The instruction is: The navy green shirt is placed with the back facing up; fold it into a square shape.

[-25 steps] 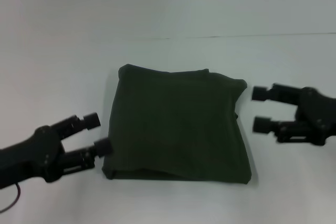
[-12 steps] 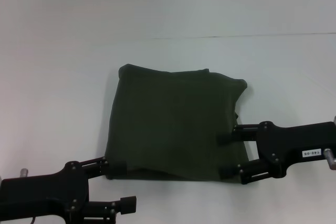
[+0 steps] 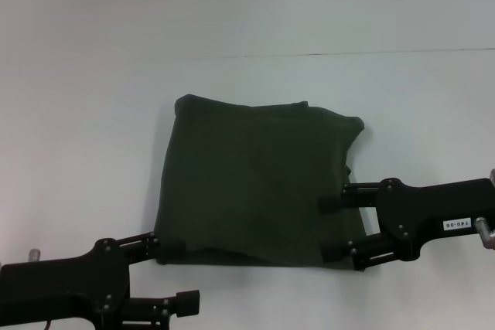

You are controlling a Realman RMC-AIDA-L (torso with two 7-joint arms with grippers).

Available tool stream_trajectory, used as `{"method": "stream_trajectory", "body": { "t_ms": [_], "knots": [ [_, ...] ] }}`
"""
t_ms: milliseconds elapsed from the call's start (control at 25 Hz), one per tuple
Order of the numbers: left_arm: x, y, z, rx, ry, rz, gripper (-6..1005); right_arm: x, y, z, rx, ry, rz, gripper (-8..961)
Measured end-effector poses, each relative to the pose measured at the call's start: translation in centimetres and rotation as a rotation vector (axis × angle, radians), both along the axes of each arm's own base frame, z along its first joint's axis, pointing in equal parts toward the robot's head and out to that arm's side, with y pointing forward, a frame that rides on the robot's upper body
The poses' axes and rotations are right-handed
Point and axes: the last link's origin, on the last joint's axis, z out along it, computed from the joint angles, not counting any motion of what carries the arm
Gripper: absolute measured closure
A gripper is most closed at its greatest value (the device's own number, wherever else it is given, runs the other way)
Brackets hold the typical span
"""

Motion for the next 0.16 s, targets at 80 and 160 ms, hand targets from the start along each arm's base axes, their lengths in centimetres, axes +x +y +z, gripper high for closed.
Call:
{"method": "stream_trajectory", "body": {
  "t_ms": [80,160],
  "knots": [
    [0.00,0.00,0.00,0.000,0.000,0.000,98,0.00,0.00,-0.04,-0.001,-0.002,0.000,38],
    [-0.02,0.00,0.03,0.002,-0.002,0.002,98,0.01,0.01,-0.06,-0.001,-0.002,-0.001,38]
  ]
}}
